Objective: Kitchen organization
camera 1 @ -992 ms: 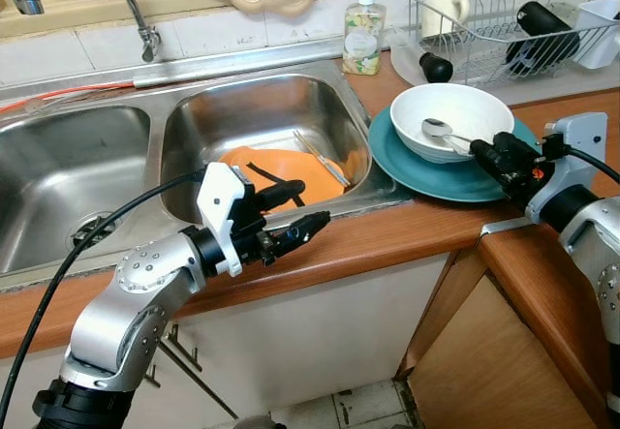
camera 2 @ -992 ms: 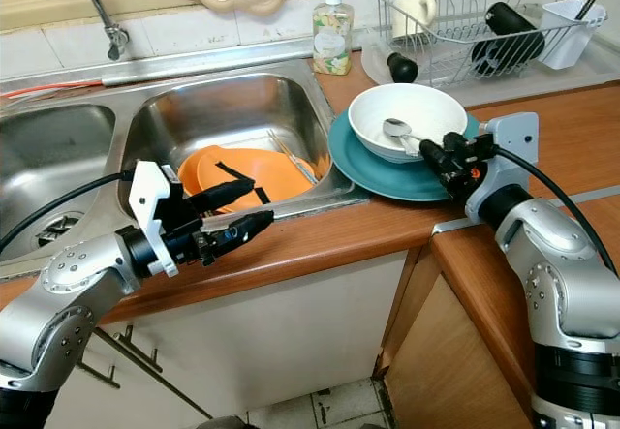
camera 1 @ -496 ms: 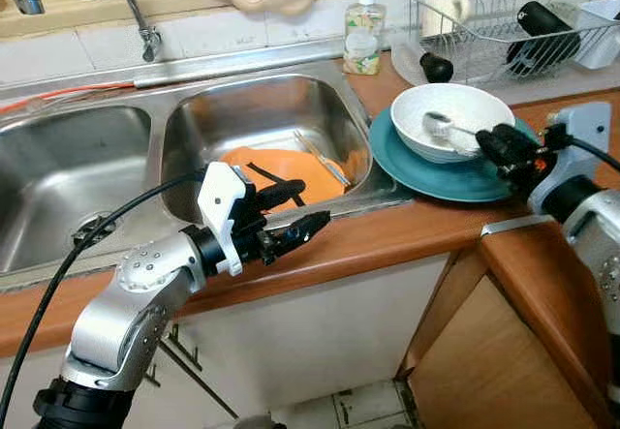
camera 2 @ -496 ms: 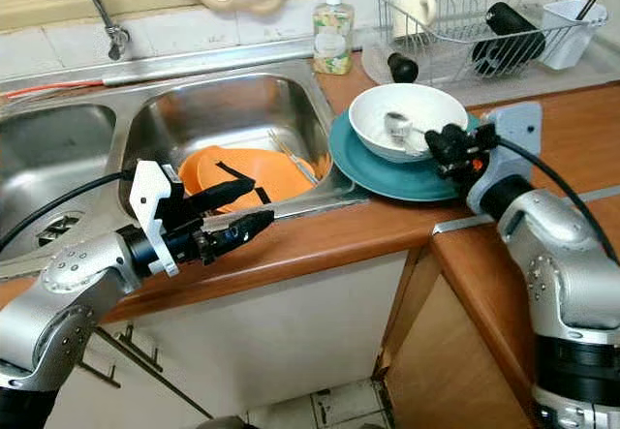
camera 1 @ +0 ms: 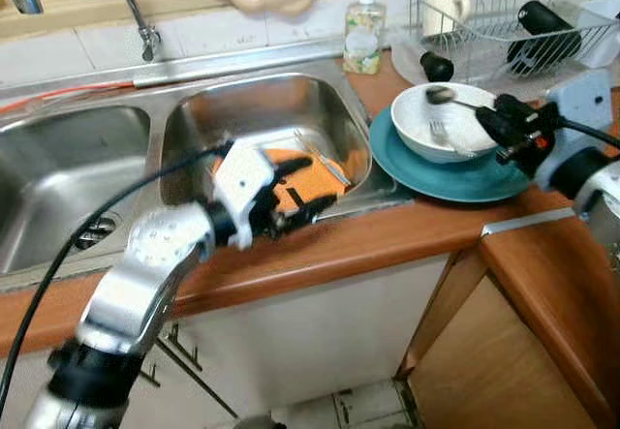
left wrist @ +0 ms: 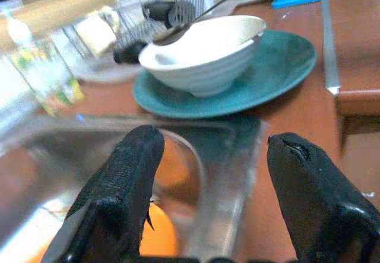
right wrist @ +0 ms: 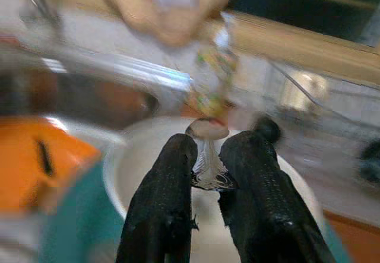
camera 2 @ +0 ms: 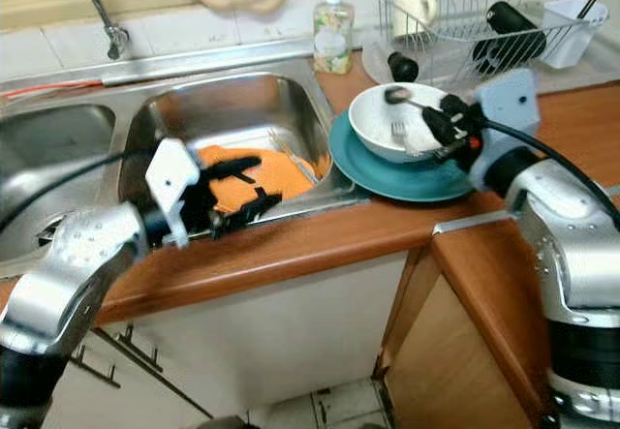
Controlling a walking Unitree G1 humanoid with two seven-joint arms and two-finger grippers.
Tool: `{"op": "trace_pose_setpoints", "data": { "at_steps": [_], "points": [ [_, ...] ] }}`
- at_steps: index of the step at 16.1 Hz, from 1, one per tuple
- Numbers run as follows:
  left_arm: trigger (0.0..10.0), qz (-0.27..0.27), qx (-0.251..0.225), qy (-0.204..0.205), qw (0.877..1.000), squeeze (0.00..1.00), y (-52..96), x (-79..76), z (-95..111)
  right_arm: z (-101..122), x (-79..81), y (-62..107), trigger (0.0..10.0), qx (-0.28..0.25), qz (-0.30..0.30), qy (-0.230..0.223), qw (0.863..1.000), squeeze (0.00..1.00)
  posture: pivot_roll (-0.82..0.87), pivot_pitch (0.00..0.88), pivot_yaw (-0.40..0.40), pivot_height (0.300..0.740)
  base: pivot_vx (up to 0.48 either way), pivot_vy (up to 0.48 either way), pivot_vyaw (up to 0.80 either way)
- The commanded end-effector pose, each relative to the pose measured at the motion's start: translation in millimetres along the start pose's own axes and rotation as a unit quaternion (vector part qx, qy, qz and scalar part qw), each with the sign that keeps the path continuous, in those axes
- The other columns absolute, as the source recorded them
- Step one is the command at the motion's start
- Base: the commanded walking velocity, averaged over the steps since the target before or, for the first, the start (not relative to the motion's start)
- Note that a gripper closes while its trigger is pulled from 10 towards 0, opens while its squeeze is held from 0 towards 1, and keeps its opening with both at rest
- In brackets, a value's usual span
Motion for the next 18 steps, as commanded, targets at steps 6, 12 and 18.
{"op": "trace_pose_setpoints", "data": {
  "at_steps": [6,12,18],
  "points": [
    [10.0,0.077,-0.033,-0.148,0.985,0.00,-10.4,35.6,26,49,71.8,-12.3,0.0,-0.085,0.144,-0.043,0.985,0.00,-0.03,0.000,0.089,0.740,0.000,0.000,0.00],
    [10.0,0.137,-0.069,-0.245,0.957,0.00,-6.7,57.0,45,67,115.3,-20.2,0.0,-0.103,0.227,-0.059,0.967,0.00,-0.01,0.000,0.067,0.740,0.000,0.000,0.00],
    [0.0,0.138,-0.059,-0.297,0.943,0.00,-13.3,61.4,39,77,130.0,-21.2,0.0,-0.112,0.256,-0.062,0.958,0.00,-0.01,0.000,0.068,0.740,0.000,0.000,0.00]
  ]
}}
Point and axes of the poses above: a point about 5 cm out from each wrist's last joint towards the gripper, its own y axis pointing back from the gripper into the wrist, its own z axis along the axis of the wrist's last joint, x = y × z, the point moved 6 cm from there along -y, pointing out of the wrist towards the gripper, and after that the axes turned 1 degree about y, right-handed, at the moved point
